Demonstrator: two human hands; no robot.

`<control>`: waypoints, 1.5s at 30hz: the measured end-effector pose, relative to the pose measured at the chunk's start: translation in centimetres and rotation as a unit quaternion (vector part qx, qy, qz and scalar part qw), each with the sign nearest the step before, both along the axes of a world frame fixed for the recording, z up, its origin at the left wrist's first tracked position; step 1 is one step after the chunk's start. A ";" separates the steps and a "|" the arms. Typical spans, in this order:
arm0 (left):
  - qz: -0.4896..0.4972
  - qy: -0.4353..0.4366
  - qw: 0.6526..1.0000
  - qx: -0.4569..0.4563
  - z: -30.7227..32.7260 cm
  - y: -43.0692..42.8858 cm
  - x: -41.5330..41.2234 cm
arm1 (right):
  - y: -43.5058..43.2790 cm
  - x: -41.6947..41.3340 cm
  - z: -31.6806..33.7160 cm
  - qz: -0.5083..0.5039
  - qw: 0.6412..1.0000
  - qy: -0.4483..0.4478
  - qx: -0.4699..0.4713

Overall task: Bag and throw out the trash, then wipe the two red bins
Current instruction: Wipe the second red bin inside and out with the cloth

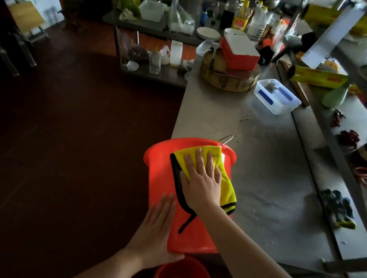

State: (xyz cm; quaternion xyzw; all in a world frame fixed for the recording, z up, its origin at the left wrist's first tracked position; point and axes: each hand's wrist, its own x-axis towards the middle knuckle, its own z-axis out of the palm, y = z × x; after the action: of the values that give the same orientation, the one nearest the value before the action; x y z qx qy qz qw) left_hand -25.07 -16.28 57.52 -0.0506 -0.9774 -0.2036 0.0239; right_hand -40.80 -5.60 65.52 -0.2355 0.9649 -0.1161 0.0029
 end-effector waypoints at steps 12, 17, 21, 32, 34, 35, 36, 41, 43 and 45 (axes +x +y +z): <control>0.012 -0.007 1.000 0.026 -0.6 -4.0 1.8 | -1.7 -1.0 -0.8 0.031 0.998 0.048 -0.005; -0.024 -0.035 0.997 0.064 -0.1 -3.6 1.2 | 0.3 -1.1 -1.2 0.001 0.999 0.041 -0.019; -0.039 -0.025 0.996 0.073 -0.2 -1.4 0.1 | 3.1 -1.5 -0.8 -0.018 0.999 0.035 -0.015; -0.052 0.002 0.999 -0.016 0.6 3.8 -2.3 | 6.1 -1.6 -0.4 -0.047 0.998 0.038 0.000; -0.047 0.011 0.999 0.003 0.7 4.2 -2.5 | 5.6 -1.4 -0.6 -0.050 0.998 0.035 0.003; -0.040 0.013 0.999 0.011 0.6 4.1 -2.4 | 5.3 -1.3 -0.7 -0.048 0.998 0.035 0.006; -0.033 0.013 0.999 0.018 0.4 3.9 -2.2 | 5.0 -1.3 -0.7 -0.044 0.998 0.035 0.007; -0.032 0.007 0.999 0.013 -0.7 2.5 -1.8 | 5.8 -1.4 -1.1 -0.044 0.998 0.042 -0.006; -0.037 0.002 0.999 0.014 -1.3 1.7 -1.7 | 6.9 -1.4 -1.2 -0.080 0.996 0.020 -0.032; -0.038 0.009 0.999 0.020 -1.7 1.2 -1.6 | 8.0 -1.7 -1.3 -0.112 0.992 -0.011 -0.062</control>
State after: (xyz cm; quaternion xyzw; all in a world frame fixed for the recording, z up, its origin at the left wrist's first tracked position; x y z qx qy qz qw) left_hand -26.70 -15.08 55.81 -0.0895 -0.9703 -0.2233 0.0258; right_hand -42.47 2.40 64.18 -0.1242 0.9761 -0.1780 -0.0145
